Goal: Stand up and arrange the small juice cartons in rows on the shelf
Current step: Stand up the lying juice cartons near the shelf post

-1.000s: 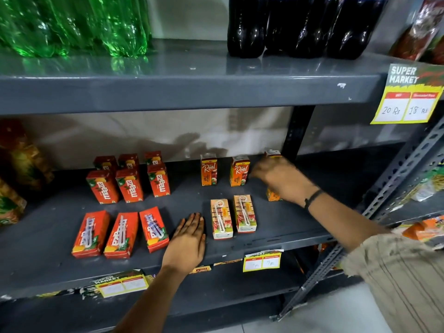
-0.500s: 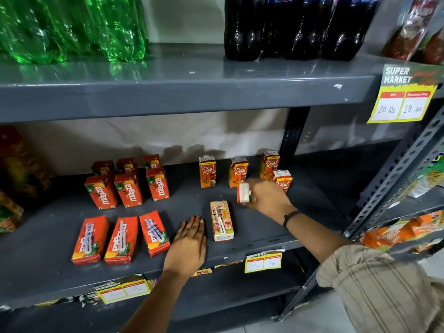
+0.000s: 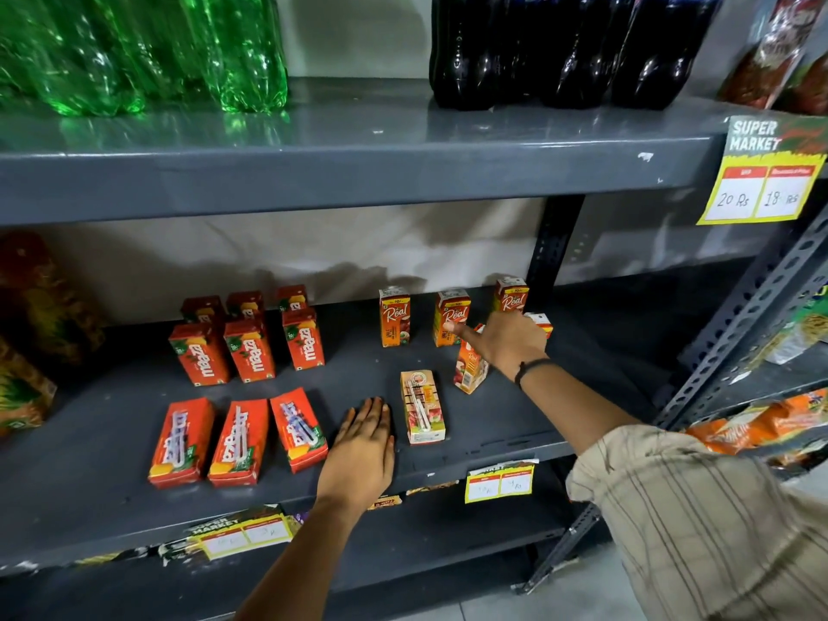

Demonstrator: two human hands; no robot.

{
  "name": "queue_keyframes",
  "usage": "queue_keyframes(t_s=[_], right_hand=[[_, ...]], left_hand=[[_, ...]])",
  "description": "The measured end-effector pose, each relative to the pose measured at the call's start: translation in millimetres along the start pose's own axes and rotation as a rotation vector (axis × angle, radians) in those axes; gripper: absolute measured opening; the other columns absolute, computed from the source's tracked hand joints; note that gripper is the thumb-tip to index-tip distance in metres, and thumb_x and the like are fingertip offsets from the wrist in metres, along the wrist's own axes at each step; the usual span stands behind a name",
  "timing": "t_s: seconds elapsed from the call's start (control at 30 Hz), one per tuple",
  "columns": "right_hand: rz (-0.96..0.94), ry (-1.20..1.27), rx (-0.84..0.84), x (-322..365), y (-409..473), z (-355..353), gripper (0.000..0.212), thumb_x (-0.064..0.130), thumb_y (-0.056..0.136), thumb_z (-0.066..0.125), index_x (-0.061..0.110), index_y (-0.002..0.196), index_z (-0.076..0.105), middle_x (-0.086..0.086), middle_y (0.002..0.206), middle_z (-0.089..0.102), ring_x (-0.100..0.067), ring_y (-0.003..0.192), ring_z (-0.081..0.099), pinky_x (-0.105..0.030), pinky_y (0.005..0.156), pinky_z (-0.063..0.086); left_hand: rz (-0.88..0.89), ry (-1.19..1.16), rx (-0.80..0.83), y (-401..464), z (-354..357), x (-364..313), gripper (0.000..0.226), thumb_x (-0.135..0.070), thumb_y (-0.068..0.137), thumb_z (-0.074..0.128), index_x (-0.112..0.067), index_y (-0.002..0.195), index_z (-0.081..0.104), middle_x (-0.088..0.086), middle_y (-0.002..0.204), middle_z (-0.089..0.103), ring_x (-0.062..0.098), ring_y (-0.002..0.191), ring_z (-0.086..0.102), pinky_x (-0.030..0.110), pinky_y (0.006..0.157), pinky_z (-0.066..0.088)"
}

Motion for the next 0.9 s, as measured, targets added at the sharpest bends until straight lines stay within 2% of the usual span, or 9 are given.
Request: queue_keyframes(t_s=[0.1, 0.2, 0.27, 0.33, 0.4, 0.57, 0.73, 0.83, 0.9], right_hand=[[-0.037, -0.019, 0.101, 8, 9, 0, 0.057, 0.061, 0.083, 0.052, 0.013, 0.055, 0.043, -0.011, 0.076, 0.064, -0.027, 0.081, 0.066, -0.028, 0.058, 0.044], [-0.104, -0.008, 0.223, 11, 15, -10, 0.038, 0.042, 0.08, 0.066, 0.015, 0.06, 0.048, -0.012, 0.089, 0.068, -0.029, 0.087, 0.068, -0.028, 0.058, 0.045], [-0.193, -0.05, 0.299, 13, 20, -17, 0.028, 0.032, 0.077, 0.071, 0.007, 0.087, 0.064, -0.013, 0.104, 0.069, -0.029, 0.094, 0.066, -0.029, 0.064, 0.049], [-0.307, -0.116, 0.361, 14, 22, -22, 0.049, 0.022, 0.077, 0.073, 0.006, 0.121, 0.058, -0.013, 0.121, 0.063, -0.028, 0.108, 0.06, -0.031, 0.081, 0.049], [-0.414, -0.171, 0.383, 14, 23, -25, 0.055, 0.013, 0.079, 0.073, 0.008, 0.13, 0.052, -0.013, 0.13, 0.058, -0.028, 0.117, 0.054, -0.033, 0.094, 0.046], [-0.603, -0.241, 0.33, 9, 26, -26, 0.048, 0.003, 0.082, 0.067, 0.008, 0.128, 0.055, -0.012, 0.132, 0.059, -0.025, 0.121, 0.053, -0.033, 0.101, 0.043], [-0.619, -0.283, 0.346, 4, 27, -28, 0.058, 0.012, 0.081, 0.071, 0.012, 0.134, 0.048, -0.012, 0.134, 0.055, -0.026, 0.122, 0.051, -0.038, 0.102, 0.044], [-0.704, -0.404, 0.119, 6, 17, -30, 0.066, 0.015, 0.078, 0.073, 0.016, 0.137, 0.044, -0.01, 0.138, 0.052, -0.028, 0.125, 0.047, -0.041, 0.102, 0.044], [-0.863, -0.436, -0.064, 10, -2, -22, 0.063, 0.005, 0.079, 0.067, 0.02, 0.136, 0.045, -0.006, 0.139, 0.051, -0.027, 0.127, 0.046, -0.042, 0.101, 0.045]], left_hand=[[0.0, -0.007, 0.001, 0, 0, 1, 0.052, -0.03, 0.097, 0.024, -0.011, 0.144, 0.021, 0.007, 0.156, 0.024, 0.018, 0.145, 0.016, 0.032, 0.12, 0.004], [0.004, -0.021, 0.001, 0, 0, 0, 0.051, -0.029, 0.096, 0.025, -0.01, 0.144, 0.022, 0.008, 0.155, 0.025, 0.019, 0.145, 0.018, 0.032, 0.119, 0.004], [0.005, -0.029, 0.002, 0, 0, 1, 0.051, -0.028, 0.096, 0.026, -0.009, 0.144, 0.023, 0.009, 0.154, 0.026, 0.02, 0.144, 0.019, 0.033, 0.119, 0.004], [0.005, -0.037, 0.002, 1, 0, 1, 0.051, -0.028, 0.096, 0.027, -0.009, 0.144, 0.023, 0.009, 0.154, 0.027, 0.02, 0.144, 0.019, 0.033, 0.119, 0.004], [0.001, -0.046, 0.004, 1, 0, 1, 0.051, -0.028, 0.096, 0.027, -0.009, 0.144, 0.023, 0.009, 0.154, 0.027, 0.02, 0.144, 0.018, 0.033, 0.12, 0.004], [0.0, -0.035, 0.018, 1, 1, 1, 0.052, -0.029, 0.096, 0.024, -0.01, 0.145, 0.019, 0.007, 0.156, 0.022, 0.018, 0.145, 0.014, 0.032, 0.12, 0.002], [0.001, -0.032, 0.02, 1, 0, 1, 0.052, -0.03, 0.097, 0.023, -0.011, 0.145, 0.018, 0.007, 0.157, 0.02, 0.018, 0.145, 0.013, 0.031, 0.12, 0.002], [0.003, -0.036, 0.018, 1, 0, 1, 0.052, -0.029, 0.097, 0.024, -0.01, 0.145, 0.019, 0.008, 0.156, 0.021, 0.019, 0.145, 0.014, 0.032, 0.12, 0.003], [0.002, -0.036, 0.018, 2, 0, 0, 0.052, -0.029, 0.096, 0.024, -0.01, 0.144, 0.02, 0.008, 0.156, 0.022, 0.019, 0.145, 0.015, 0.032, 0.12, 0.003]])
Point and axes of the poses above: each hand's wrist, its own y-axis towards the middle knuckle, its own z-axis out of the palm, x = y × z, the point moved 1 cm from there along y, towards the middle knuckle
